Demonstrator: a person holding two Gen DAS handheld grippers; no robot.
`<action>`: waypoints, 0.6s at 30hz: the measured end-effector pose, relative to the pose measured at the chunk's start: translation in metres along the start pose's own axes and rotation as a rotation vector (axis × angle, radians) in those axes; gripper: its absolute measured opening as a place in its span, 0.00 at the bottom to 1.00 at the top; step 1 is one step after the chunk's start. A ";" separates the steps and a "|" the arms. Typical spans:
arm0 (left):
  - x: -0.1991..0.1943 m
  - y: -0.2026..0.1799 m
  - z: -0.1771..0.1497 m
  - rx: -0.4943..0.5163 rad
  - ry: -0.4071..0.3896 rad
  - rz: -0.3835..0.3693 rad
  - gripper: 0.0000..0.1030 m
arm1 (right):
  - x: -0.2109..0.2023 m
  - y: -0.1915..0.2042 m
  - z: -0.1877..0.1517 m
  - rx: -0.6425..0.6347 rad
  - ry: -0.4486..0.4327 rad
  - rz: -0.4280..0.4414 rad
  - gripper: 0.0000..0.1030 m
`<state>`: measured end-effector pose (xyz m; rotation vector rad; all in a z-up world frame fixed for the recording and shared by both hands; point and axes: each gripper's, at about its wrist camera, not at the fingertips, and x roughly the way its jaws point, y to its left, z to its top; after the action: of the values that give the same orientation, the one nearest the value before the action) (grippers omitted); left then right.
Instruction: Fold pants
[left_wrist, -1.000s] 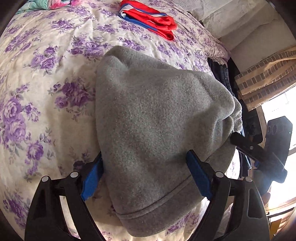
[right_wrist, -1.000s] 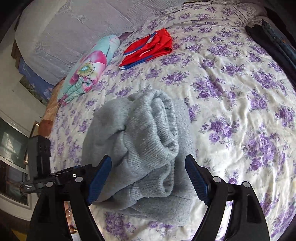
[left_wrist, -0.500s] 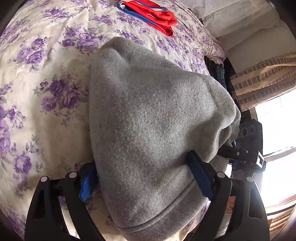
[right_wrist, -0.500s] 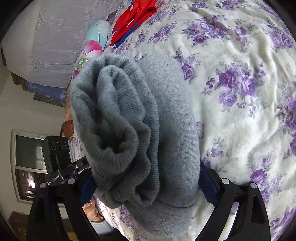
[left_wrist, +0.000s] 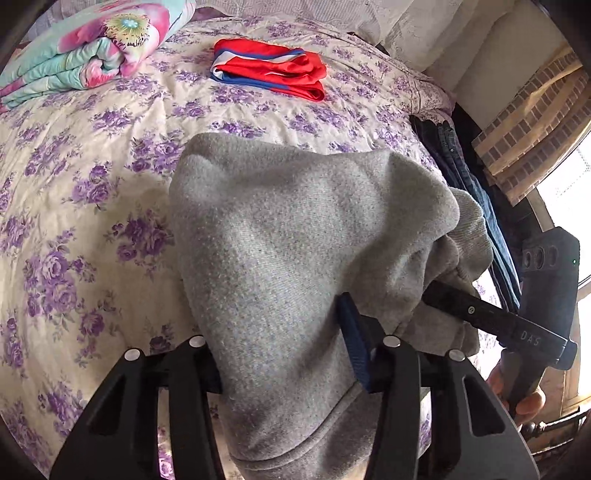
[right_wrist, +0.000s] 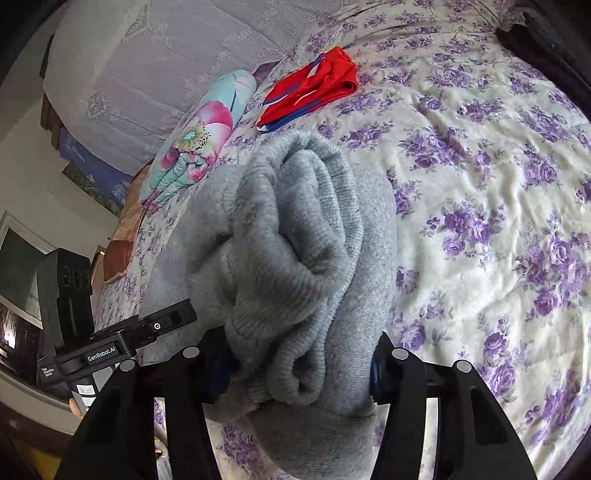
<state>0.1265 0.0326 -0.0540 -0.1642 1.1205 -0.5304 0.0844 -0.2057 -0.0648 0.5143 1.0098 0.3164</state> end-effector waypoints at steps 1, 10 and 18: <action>-0.002 -0.001 0.001 0.002 -0.003 -0.002 0.45 | -0.006 -0.002 0.000 -0.004 -0.003 0.001 0.54; -0.011 -0.018 0.078 0.067 0.042 0.064 0.45 | -0.004 0.027 0.082 -0.072 -0.023 -0.059 0.54; 0.023 -0.007 0.292 0.043 -0.058 0.188 0.48 | 0.062 0.041 0.290 -0.087 -0.115 -0.112 0.55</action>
<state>0.3912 -0.0243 0.0578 -0.0361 1.0547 -0.3795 0.3654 -0.2174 0.0372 0.3910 0.9055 0.2278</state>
